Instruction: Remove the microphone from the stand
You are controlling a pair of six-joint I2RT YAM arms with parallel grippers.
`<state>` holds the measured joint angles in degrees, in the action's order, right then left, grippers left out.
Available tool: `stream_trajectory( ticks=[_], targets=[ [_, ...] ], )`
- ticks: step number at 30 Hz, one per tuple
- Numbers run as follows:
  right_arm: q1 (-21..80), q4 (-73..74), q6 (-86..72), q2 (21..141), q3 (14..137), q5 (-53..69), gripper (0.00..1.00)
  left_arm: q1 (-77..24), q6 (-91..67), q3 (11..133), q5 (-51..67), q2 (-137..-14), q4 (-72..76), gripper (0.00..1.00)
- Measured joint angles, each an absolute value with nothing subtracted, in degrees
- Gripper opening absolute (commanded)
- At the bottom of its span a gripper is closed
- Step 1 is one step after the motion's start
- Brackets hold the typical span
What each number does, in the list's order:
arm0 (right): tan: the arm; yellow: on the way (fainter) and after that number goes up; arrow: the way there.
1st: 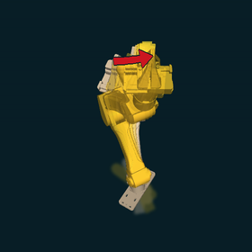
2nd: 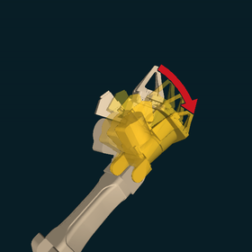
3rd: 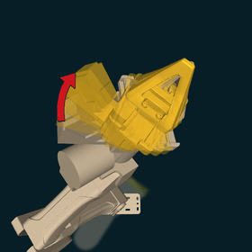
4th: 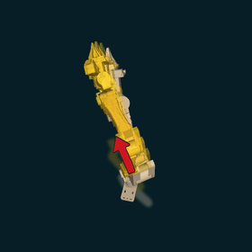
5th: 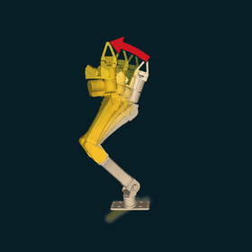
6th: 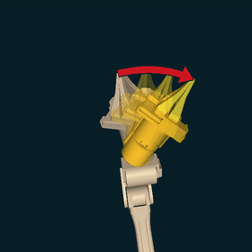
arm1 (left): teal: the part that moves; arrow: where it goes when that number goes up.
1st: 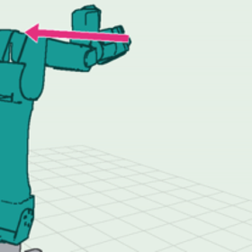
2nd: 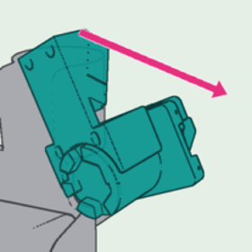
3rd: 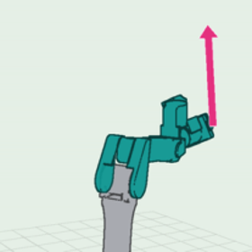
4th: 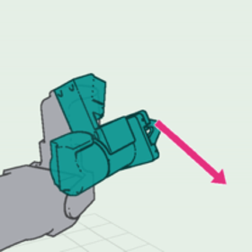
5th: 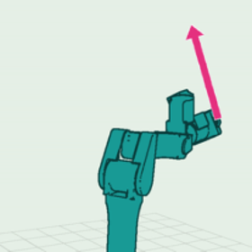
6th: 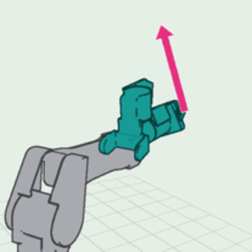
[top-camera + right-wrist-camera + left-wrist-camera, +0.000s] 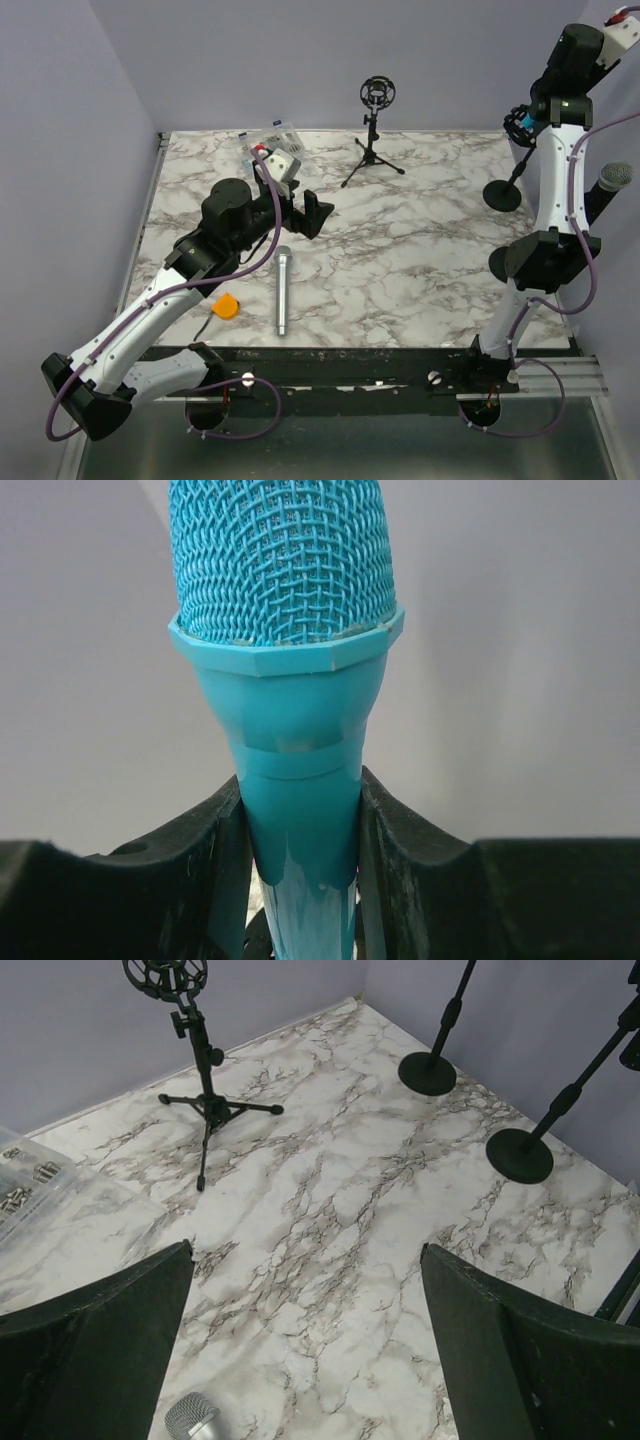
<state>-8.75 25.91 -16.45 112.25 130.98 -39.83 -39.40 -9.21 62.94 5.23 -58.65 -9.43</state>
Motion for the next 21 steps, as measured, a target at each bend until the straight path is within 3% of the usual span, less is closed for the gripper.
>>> stream_trajectory(
  ticks=[6,12,16,21],
  targets=[
    [-8.7,24.3,-14.7,108.6,131.4,-41.1,0.24,-39.4,-9.2,62.9,5.2,-58.5,-9.4,0.95],
    [-7.2,19.0,-15.6,96.3,121.4,-38.0,0.19,-39.4,-9.2,62.9,5.1,-57.4,-9.4,0.95],
    [-5.5,12.0,-20.6,83.2,108.6,-24.9,0.15,-39.4,-9.2,62.9,4.5,-56.4,-9.4,0.95],
    [-4.8,0.8,-30.4,74.3,96.4,0.1,0.12,-39.4,-8.8,62.2,2.3,-54.1,-8.9,0.94]
  ],
)
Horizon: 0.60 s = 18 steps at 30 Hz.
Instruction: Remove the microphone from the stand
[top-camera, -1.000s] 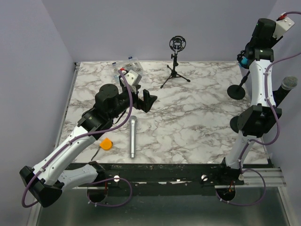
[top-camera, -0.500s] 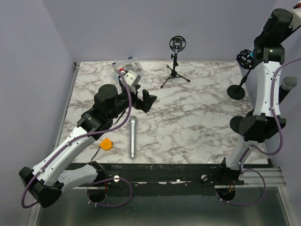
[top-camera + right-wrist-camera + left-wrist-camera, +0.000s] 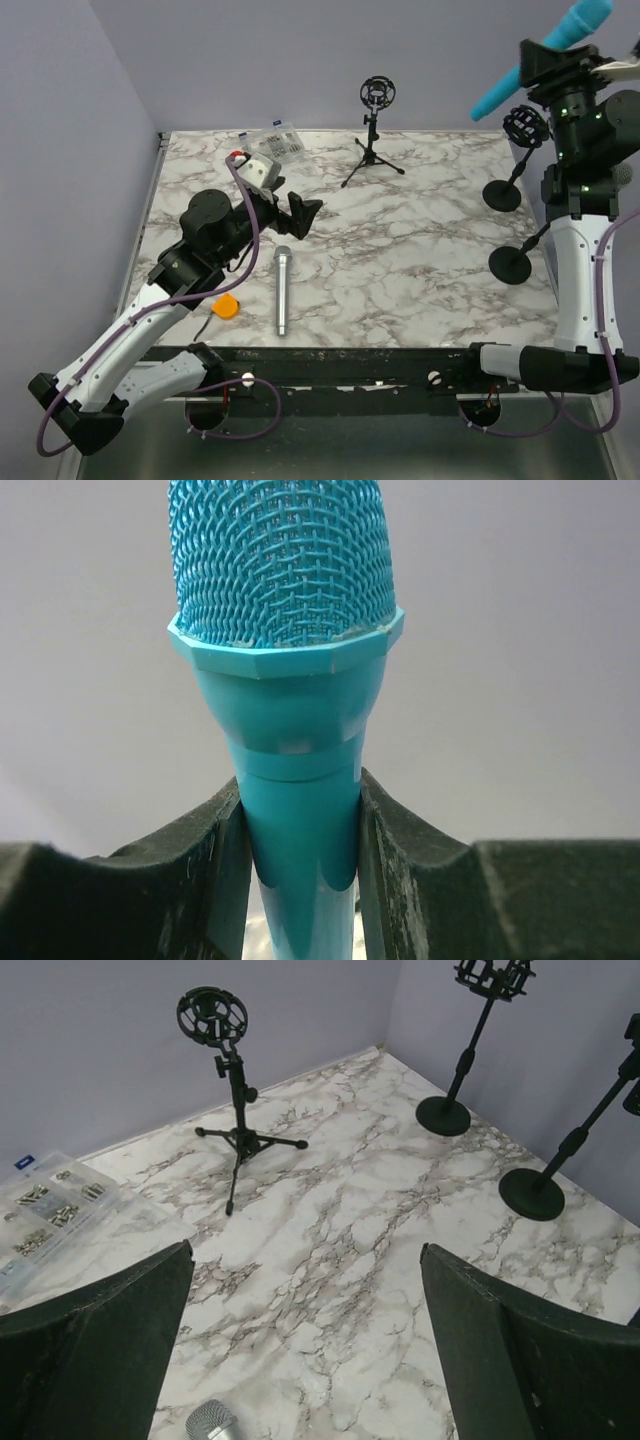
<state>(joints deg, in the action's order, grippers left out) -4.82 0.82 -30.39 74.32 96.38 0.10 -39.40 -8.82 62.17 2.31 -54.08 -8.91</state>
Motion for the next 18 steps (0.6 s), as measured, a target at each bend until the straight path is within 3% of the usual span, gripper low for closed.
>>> stream_trajectory(
  ticks=[6,14,18],
  targets=[
    [3.4,-5.8,-38.9,73.9,80.6,20.3,0.11,-39.4,-8.6,58.5,-5.5,-48.6,-6.9,0.95],
    [26.5,1.2,-42.7,77.6,59.1,21.2,0.11,-39.4,-8.1,54.8,-17.2,-41.6,-3.2,0.96],
    [37.5,1.3,-46.1,82.1,55.4,17.2,0.11,-39.4,-7.9,54.6,-19.0,-40.6,-1.9,0.96]
  ],
)
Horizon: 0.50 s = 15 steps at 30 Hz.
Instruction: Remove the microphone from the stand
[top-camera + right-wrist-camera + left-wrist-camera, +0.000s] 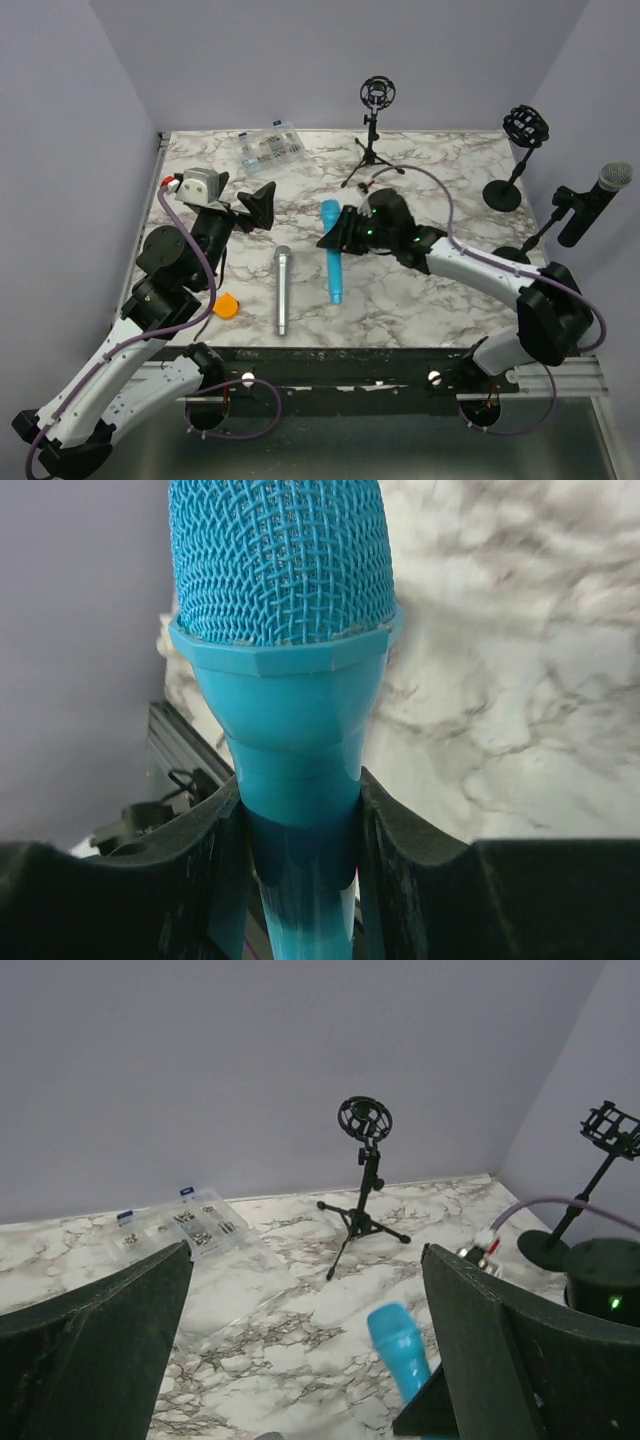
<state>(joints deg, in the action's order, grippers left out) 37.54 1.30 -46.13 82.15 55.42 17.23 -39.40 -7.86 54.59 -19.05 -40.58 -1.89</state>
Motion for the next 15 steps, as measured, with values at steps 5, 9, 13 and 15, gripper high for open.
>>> stream_trajectory(
  ticks=[5,9,13,15],
  targets=[
    [50.3,2.1,-51.5,90.9,55.8,9.9,0.11,-39.4,-7.7,54.6,-19.9,-41.0,-1.4,0.96],
    [55.4,7.8,-54.5,97.5,59.9,3.5,0.11,-39.4,-7.7,54.6,-20.1,-41.2,-1.5,0.96],
    [56.2,11.6,-56.0,100.7,62.8,-2.7,0.11,-39.4,-7.7,54.6,-20.1,-40.8,-1.4,0.96],
    [56.2,13.0,-56.5,101.1,63.0,-5.4,0.12,-39.4,-7.7,54.6,-20.1,-40.4,-1.4,0.96]
  ],
)
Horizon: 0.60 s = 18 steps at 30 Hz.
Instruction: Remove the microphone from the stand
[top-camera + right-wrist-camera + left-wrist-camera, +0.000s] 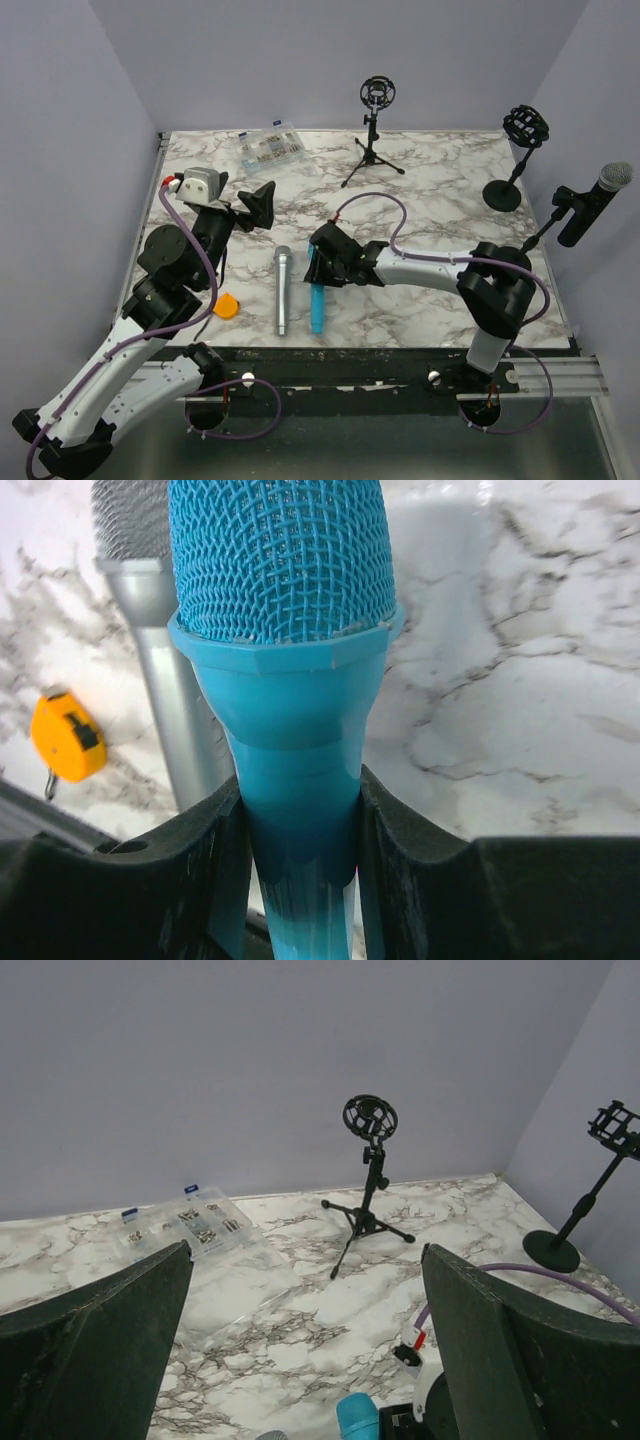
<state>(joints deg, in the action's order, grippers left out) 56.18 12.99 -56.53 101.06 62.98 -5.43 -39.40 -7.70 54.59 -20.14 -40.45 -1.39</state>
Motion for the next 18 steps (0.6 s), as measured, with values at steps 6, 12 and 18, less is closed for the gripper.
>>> stream_trajectory(
  ticks=[6,12,18],
  targets=[
    [56.8,17.4,-57.2,105.7,67.9,-12.0,0.15,-39.4,-7.7,54.6,-20.1,-40.3,-1.4,0.96],
    [60.1,22.9,-58.9,110.5,73.7,-19.3,0.15,-39.4,-7.7,54.6,-20.1,-40.3,-1.4,0.96],
    [61.2,26.1,-60.0,111.9,74.8,-22.2,0.16,-39.4,-7.7,54.6,-20.1,-40.1,-1.4,0.96]
  ],
)
